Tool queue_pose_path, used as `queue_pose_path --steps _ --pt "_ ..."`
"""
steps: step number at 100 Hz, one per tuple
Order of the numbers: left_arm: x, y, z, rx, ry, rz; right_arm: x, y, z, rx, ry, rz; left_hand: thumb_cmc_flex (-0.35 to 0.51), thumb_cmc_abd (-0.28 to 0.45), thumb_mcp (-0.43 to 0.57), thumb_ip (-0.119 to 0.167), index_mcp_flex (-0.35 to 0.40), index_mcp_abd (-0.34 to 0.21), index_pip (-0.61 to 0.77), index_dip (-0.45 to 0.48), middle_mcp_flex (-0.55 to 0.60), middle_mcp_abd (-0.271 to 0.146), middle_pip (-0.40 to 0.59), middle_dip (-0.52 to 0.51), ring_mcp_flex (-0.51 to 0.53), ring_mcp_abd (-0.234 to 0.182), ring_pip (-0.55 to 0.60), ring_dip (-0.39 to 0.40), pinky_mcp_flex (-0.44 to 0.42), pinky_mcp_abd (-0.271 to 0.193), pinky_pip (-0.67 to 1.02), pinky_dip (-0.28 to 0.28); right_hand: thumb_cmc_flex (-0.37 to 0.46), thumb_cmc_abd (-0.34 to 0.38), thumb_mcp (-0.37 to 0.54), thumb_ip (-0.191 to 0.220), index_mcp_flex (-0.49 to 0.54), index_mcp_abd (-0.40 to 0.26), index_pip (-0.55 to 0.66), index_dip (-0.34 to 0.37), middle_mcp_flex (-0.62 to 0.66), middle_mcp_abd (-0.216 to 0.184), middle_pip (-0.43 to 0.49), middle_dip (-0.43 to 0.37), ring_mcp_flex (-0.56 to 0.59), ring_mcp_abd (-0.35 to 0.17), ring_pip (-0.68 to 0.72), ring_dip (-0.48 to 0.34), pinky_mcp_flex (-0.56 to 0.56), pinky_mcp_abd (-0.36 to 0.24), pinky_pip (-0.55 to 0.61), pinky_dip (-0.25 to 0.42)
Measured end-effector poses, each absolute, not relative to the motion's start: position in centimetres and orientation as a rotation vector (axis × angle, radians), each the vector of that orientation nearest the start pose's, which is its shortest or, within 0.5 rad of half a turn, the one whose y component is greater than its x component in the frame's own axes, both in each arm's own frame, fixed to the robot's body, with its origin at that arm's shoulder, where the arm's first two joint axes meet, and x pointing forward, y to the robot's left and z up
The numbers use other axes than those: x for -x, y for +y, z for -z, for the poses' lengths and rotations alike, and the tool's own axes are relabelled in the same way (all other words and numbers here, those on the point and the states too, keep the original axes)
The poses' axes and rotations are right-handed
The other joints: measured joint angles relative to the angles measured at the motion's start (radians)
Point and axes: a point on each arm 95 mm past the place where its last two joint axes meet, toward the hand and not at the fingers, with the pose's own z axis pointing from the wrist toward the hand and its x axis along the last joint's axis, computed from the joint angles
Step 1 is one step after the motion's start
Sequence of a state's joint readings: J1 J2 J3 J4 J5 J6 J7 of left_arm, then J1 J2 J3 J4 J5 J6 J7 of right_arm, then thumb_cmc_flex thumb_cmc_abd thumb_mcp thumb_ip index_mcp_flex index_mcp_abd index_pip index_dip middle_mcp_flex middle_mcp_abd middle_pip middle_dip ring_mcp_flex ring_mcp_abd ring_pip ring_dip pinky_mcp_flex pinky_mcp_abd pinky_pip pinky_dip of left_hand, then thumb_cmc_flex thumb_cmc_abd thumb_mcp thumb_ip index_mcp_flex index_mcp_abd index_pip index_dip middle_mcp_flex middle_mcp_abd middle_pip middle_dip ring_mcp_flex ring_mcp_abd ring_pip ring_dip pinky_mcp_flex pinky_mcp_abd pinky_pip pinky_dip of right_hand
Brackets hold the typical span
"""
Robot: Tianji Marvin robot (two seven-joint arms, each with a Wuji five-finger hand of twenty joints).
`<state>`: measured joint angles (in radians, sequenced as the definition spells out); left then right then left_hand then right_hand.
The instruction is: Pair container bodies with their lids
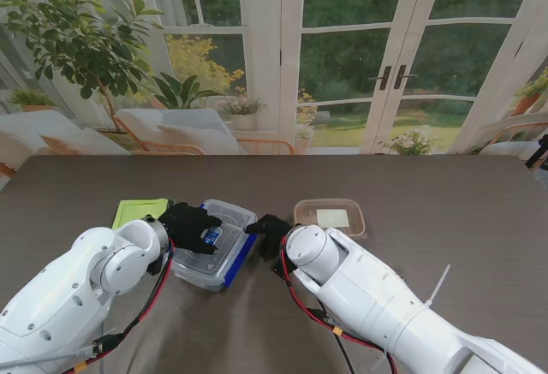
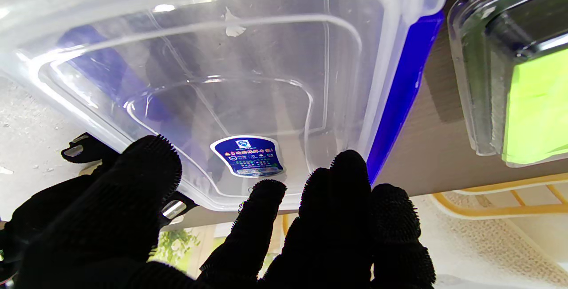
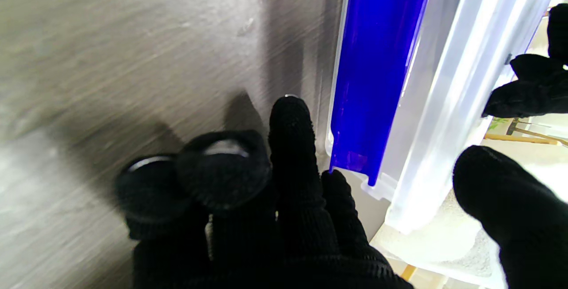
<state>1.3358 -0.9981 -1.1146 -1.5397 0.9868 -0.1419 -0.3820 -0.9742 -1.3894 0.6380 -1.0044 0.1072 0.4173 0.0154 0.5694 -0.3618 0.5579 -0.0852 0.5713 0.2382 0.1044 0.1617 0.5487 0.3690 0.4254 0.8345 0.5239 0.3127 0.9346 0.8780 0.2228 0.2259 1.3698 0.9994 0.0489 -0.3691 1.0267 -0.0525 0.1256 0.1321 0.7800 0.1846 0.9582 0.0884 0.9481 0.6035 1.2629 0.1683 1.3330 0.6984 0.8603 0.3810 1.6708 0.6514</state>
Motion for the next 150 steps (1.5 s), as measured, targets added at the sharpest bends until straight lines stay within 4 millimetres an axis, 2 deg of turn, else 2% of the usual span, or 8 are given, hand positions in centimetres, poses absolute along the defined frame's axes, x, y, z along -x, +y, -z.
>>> queue_pose_path --steps 15,36,47,56,70,111,126,150 --pt "-44.5 0.7 30.5 1.136 1.955 1.228 -48.9 16.6 38.0 2.51 -1.379 1.444 0.0 0.0 0.0 0.0 0.0 0.0 0.0 0.0 0.0 0.0 0.0 0.0 0.0 0.0 0.0 0.0 0.0 0.0 0.0 0.0 0.0 0.0 0.0 0.0 -0.009 -0.006 0.036 0.021 0.0 0.0 0.0 0.0 0.009 -0.005 0.001 0.0 0.019 0.0 0.0 0.0" --pt "-44.5 0.8 30.5 1.136 1.955 1.228 -49.1 16.5 38.0 2.519 -1.358 1.434 0.0 0.0 0.0 0.0 0.0 0.0 0.0 0.0 0.0 0.0 0.0 0.0 0.0 0.0 0.0 0.0 0.0 0.0 0.0 0.0 0.0 0.0 0.0 0.0 0.071 0.018 0.035 0.023 -0.006 0.001 -0.011 0.0 0.009 -0.006 -0.005 -0.004 0.023 -0.004 0.0 -0.001" --pt "-44.5 0.8 30.4 1.138 1.956 1.226 -49.2 16.3 38.0 2.528 -1.359 1.433 0.0 0.0 -0.003 0.0 0.0 0.0 0.0 0.0 -0.001 0.0 -0.002 0.0 -0.001 0.0 0.0 0.0 -0.001 0.0 0.0 0.0 0.0 0.0 0.0 0.0 0.133 0.025 0.058 0.091 -0.032 0.001 -0.012 0.0 0.009 -0.007 -0.026 -0.015 0.025 -0.017 0.0 -0.01" --pt "-44.5 0.8 30.4 1.139 1.957 1.224 -49.2 16.3 37.9 2.533 -1.35 1.428 0.0 0.0 -0.004 0.0 0.0 0.0 0.0 -0.002 -0.004 0.0 -0.002 0.0 -0.001 0.0 0.0 0.0 -0.001 0.0 0.0 0.0 0.0 0.0 0.0 0.0 0.19 0.008 0.188 0.193 -0.072 0.002 -0.01 0.0 0.009 -0.007 -0.052 -0.033 0.026 -0.019 0.0 -0.01" --pt "-44.5 0.8 30.4 1.141 1.958 1.223 -49.2 16.4 37.9 2.535 -1.332 1.419 0.0 0.0 -0.006 0.0 0.0 0.0 0.0 -0.002 -0.005 0.0 -0.003 0.0 -0.002 0.0 0.0 0.0 -0.01 0.0 0.0 0.001 0.0 0.0 0.0 0.0 0.23 -0.024 0.343 0.258 -0.12 0.003 -0.009 0.0 0.009 -0.007 -0.105 -0.062 0.023 -0.021 -0.001 -0.009" --pt "-44.5 0.9 30.4 1.147 1.959 1.222 -48.8 16.5 37.7 2.559 -1.265 1.4 0.0 0.0 -0.01 0.0 0.0 0.0 -0.005 -0.006 -0.006 0.0 -0.014 0.0 -0.002 0.0 0.0 0.0 -0.011 0.0 -0.001 0.001 0.0 0.0 0.0 0.0 0.259 -0.019 0.469 0.341 -0.159 0.007 -0.01 -0.007 0.007 0.004 -0.158 -0.092 -0.002 -0.041 -0.027 -0.008" --pt "-44.5 0.8 30.4 1.148 1.96 1.224 -48.4 16.5 37.3 2.561 -1.253 1.4 0.0 0.0 -0.01 0.0 0.0 0.004 -0.005 -0.006 -0.006 0.008 -0.012 0.003 -0.002 0.0 0.0 0.0 -0.011 0.0 -0.001 0.002 0.0 0.0 0.0 0.0 0.271 0.02 0.506 0.355 -0.157 0.01 -0.01 -0.009 0.007 0.017 -0.186 -0.1 -0.002 -0.031 -0.04 -0.008" --pt "-44.6 0.8 30.4 1.15 1.961 1.225 -47.9 16.6 36.5 2.538 -1.292 1.379 0.0 0.0 -0.01 0.0 0.001 0.01 -0.004 -0.005 -0.006 0.018 -0.002 0.004 -0.002 0.0 0.0 0.0 -0.011 0.0 -0.001 0.002 0.0 0.0 0.0 0.0 0.379 0.032 0.547 0.361 -0.074 0.034 -0.012 -0.02 0.007 0.034 -0.229 -0.105 -0.002 -0.005 -0.061 -0.008"
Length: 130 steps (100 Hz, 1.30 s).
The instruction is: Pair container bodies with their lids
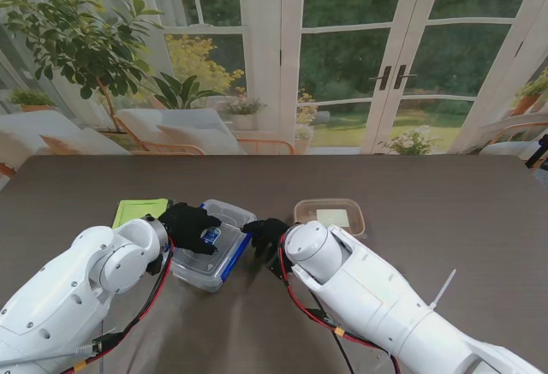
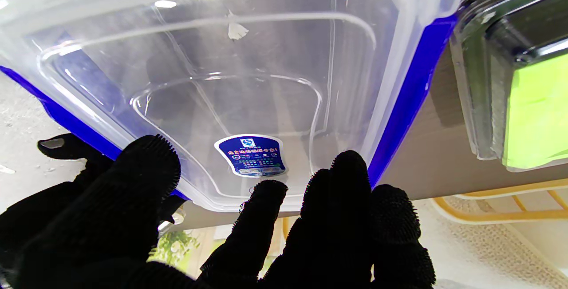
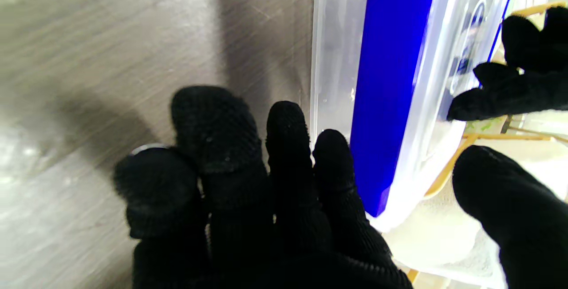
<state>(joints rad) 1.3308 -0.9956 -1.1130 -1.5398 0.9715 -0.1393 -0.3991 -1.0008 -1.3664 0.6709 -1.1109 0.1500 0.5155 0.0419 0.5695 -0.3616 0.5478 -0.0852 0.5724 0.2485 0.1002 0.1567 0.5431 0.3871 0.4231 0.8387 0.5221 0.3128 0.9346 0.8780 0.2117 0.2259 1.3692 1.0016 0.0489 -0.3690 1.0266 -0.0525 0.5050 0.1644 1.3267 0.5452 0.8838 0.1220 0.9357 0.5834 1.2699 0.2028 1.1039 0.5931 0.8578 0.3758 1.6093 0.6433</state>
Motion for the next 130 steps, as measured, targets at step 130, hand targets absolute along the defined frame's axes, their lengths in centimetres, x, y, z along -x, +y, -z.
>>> queue_pose_path --steps 130 --pt "-44.0 0.8 31.5 1.193 1.9 1.323 -48.7 20.0 33.9 2.586 -1.993 1.294 0.001 0.023 -0.034 0.0 0.035 0.072 0.001 -0.005 -0.025 0.066 0.014 0.031 -0.001 0.0 0.0 0.019 -0.014 0.012 0.0 0.01 -0.002 -0.024 -0.223 0.0 0.322 -0.012 -0.031 -0.02 0.348 0.001 -0.101 0.016 0.02 -0.093 0.23 0.121 0.0 0.017 0.0 -0.065"
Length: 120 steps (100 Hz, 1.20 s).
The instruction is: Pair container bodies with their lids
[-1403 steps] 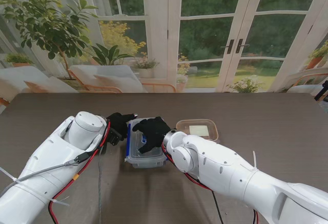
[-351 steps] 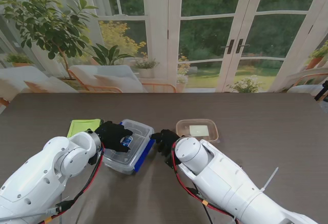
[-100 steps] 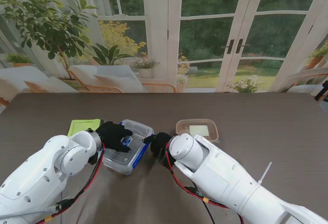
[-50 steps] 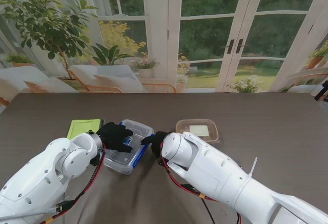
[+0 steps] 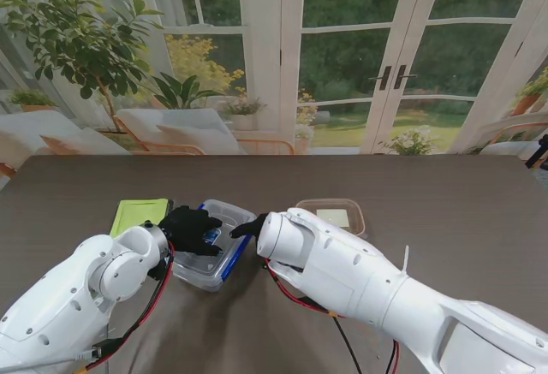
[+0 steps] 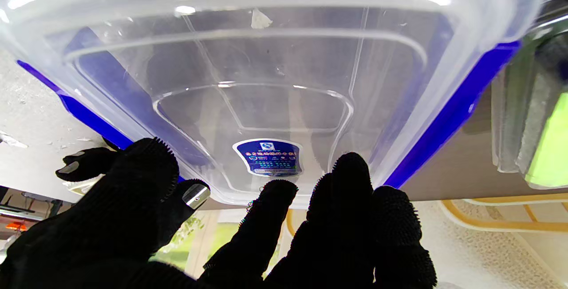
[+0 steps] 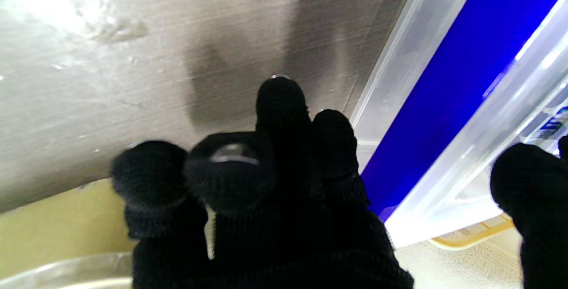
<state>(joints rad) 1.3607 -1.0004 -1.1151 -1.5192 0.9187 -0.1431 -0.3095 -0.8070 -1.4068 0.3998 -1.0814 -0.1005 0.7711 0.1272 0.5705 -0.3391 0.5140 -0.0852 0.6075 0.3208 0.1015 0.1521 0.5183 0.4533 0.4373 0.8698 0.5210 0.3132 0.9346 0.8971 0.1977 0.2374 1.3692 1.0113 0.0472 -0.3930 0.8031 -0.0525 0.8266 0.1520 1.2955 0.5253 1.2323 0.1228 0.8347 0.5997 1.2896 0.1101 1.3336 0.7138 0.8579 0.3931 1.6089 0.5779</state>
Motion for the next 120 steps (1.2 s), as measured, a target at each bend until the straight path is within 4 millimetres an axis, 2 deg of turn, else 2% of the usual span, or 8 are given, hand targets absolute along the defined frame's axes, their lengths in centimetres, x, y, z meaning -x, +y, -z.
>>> queue_pose_path --steps 14,42,65,85,89,101,110,120 --pt "-43.8 1.0 31.7 1.199 1.889 1.334 -49.1 20.4 33.6 2.604 -2.012 1.281 0.0 0.0 0.0 0.0 0.0 -0.001 -0.002 -0.004 -0.012 0.0 -0.009 0.0 -0.002 0.002 0.015 0.003 -0.007 0.0 0.0 0.0 0.0 0.0 0.016 0.0 0.04 -0.001 -0.011 -0.002 0.032 0.0 -0.011 0.001 0.012 0.0 0.017 0.009 0.0 -0.011 0.012 0.0" --pt "-43.3 1.4 31.9 1.211 1.868 1.351 -49.2 21.1 33.6 2.628 -2.047 1.23 0.0 0.0 -0.005 0.0 0.001 -0.012 -0.006 -0.007 -0.023 -0.001 -0.056 -0.004 -0.003 0.004 0.041 0.02 -0.01 0.0 -0.011 0.001 -0.019 -0.003 0.069 -0.009 0.045 0.006 -0.019 -0.004 0.036 0.0 -0.016 0.012 0.012 0.001 0.022 0.012 0.0 -0.012 0.012 0.0" --pt "-43.1 1.5 32.0 1.213 1.856 1.359 -49.3 21.5 33.5 2.631 -2.09 1.22 0.0 0.0 -0.013 0.0 0.006 -0.016 -0.007 -0.008 -0.025 -0.003 -0.066 -0.005 -0.004 0.009 0.05 0.031 -0.011 0.0 -0.012 0.002 -0.038 -0.052 0.127 -0.015 0.067 0.009 -0.025 -0.004 0.057 0.002 -0.026 0.024 0.022 0.004 0.024 0.012 0.0 -0.025 0.012 0.0" --pt "-43.1 1.7 32.2 1.217 1.845 1.368 -49.4 21.8 33.5 2.628 -2.118 1.213 0.0 0.0 -0.018 0.0 0.012 -0.018 -0.007 -0.008 -0.025 -0.003 -0.067 -0.006 -0.005 0.011 0.057 0.036 -0.013 0.0 -0.012 0.005 -0.065 -0.083 0.207 -0.047 0.075 0.014 -0.029 -0.004 0.061 0.006 -0.027 0.028 0.023 0.008 0.026 0.012 0.0 -0.029 0.012 0.0" --pt "-43.0 1.7 32.2 1.218 1.843 1.369 -49.5 21.9 33.5 2.627 -2.123 1.211 0.0 0.0 -0.021 0.0 0.013 -0.019 -0.007 -0.008 -0.025 -0.003 -0.068 -0.007 -0.005 0.011 0.057 0.039 -0.013 0.0 -0.012 0.011 -0.065 -0.088 0.209 -0.047 0.077 0.016 -0.029 -0.032 0.061 0.007 -0.027 0.035 0.023 0.009 0.026 0.012 0.0 -0.034 0.012 0.0" --pt "-43.0 1.8 32.2 1.223 1.839 1.372 -49.6 22.1 33.4 2.628 -2.13 1.207 0.0 0.009 -0.023 0.0 0.015 -0.023 -0.007 -0.008 -0.025 -0.006 -0.073 -0.007 -0.006 0.011 0.058 0.043 -0.014 0.0 -0.012 0.012 -0.066 -0.125 0.299 -0.122 0.083 0.024 -0.011 -0.155 0.07 0.013 -0.028 0.038 0.023 0.015 0.03 0.014 0.0 -0.037 0.012 0.0" --pt "-42.9 1.8 32.2 1.225 1.835 1.375 -49.7 22.3 33.4 2.628 -2.14 1.205 0.0 0.013 -0.028 0.0 0.016 -0.023 -0.007 -0.008 -0.025 -0.006 -0.077 -0.007 -0.006 0.012 0.063 0.043 -0.014 0.0 -0.012 0.012 -0.066 -0.149 0.326 -0.157 0.085 0.031 -0.007 -0.184 0.072 0.02 -0.028 0.038 0.023 0.021 0.034 0.022 0.0 -0.037 0.012 0.0" --pt "-42.9 1.9 32.3 1.228 1.83 1.378 -49.8 22.4 33.4 2.629 -2.149 1.196 0.0 0.013 -0.028 0.0 0.017 -0.024 -0.007 -0.008 -0.026 -0.006 -0.078 -0.007 -0.006 0.012 0.068 0.043 -0.014 0.0 -0.012 0.012 -0.065 -0.164 0.338 -0.175 0.085 0.032 0.001 -0.209 0.072 0.02 -0.028 0.038 0.023 0.022 0.036 0.022 0.0 -0.037 0.012 0.0"
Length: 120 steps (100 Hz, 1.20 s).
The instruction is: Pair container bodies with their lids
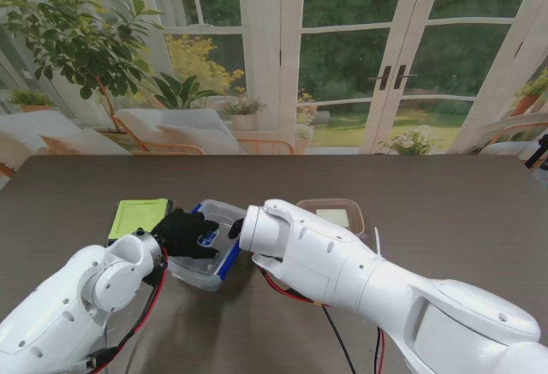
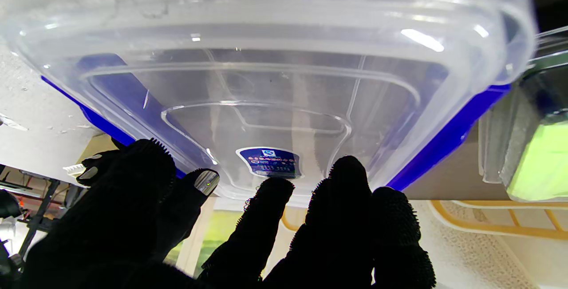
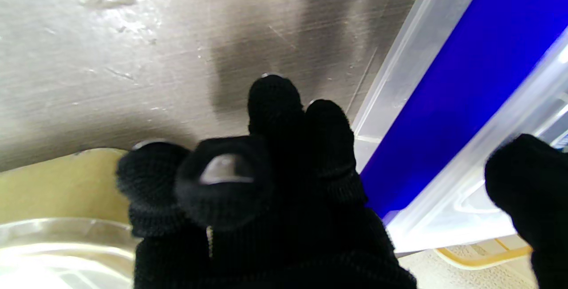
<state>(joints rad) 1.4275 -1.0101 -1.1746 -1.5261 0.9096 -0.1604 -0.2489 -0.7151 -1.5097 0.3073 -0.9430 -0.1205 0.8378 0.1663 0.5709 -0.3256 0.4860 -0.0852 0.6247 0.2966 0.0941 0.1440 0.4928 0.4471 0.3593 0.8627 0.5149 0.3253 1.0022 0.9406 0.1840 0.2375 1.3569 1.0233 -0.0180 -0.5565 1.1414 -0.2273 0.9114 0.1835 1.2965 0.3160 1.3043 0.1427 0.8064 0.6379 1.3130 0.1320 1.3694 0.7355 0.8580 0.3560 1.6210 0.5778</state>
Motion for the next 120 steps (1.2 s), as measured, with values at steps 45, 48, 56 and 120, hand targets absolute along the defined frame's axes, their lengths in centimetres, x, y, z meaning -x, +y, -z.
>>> queue_pose_path --steps 45,48,56,120 --pt "-42.5 2.4 32.1 1.219 1.822 1.354 -48.0 22.1 32.1 2.552 -2.136 1.233 0.0 0.0 -0.004 0.0 -0.001 -0.025 -0.016 -0.001 0.0 -0.044 -0.025 -0.053 0.001 0.002 -0.01 -0.004 0.0 0.0 0.0 0.001 0.045 0.042 -0.106 0.144 -0.214 -0.029 -0.028 0.196 -0.117 -0.061 0.018 0.014 -0.017 -0.113 -0.005 0.0 0.0 -0.05 0.0 0.0" --pt "-42.5 2.5 32.0 1.218 1.822 1.351 -47.8 22.1 31.9 2.545 -2.137 1.238 0.0 0.0 -0.004 0.0 -0.001 -0.027 -0.017 -0.002 0.0 -0.049 -0.029 -0.057 0.001 0.002 -0.013 -0.005 0.0 0.0 -0.001 0.001 0.046 0.06 -0.123 0.144 -0.236 -0.029 -0.039 0.198 -0.128 -0.066 0.028 0.014 -0.017 -0.122 -0.009 -0.001 0.0 -0.05 0.0 0.0" --pt "-42.3 2.5 32.0 1.212 1.822 1.343 -47.5 22.1 31.3 2.524 -2.14 1.261 0.0 0.0 -0.005 0.0 -0.002 -0.041 -0.019 -0.002 0.0 -0.067 -0.034 -0.059 0.001 0.002 -0.017 -0.015 0.0 0.0 -0.001 0.001 0.046 0.092 -0.215 0.145 -0.335 -0.039 -0.134 0.17 -0.128 -0.095 0.054 0.014 -0.019 -0.14 -0.016 -0.003 0.0 -0.051 0.0 0.0" --pt "-42.2 2.7 29.5 1.188 1.754 1.356 -45.4 16.3 27.3 2.162 -1.966 2.068 0.0 0.035 -0.066 0.0 0.019 -0.101 0.028 0.014 0.156 -0.157 -0.076 -0.242 -0.012 0.004 -0.341 -0.203 -0.052 0.0 -0.114 -0.134 0.067 0.123 -0.188 0.164 -0.466 -0.2 -0.366 0.057 -0.527 -0.086 0.166 0.079 -0.284 -0.031 -0.219 -0.073 0.0 -0.063 -0.136 0.093"
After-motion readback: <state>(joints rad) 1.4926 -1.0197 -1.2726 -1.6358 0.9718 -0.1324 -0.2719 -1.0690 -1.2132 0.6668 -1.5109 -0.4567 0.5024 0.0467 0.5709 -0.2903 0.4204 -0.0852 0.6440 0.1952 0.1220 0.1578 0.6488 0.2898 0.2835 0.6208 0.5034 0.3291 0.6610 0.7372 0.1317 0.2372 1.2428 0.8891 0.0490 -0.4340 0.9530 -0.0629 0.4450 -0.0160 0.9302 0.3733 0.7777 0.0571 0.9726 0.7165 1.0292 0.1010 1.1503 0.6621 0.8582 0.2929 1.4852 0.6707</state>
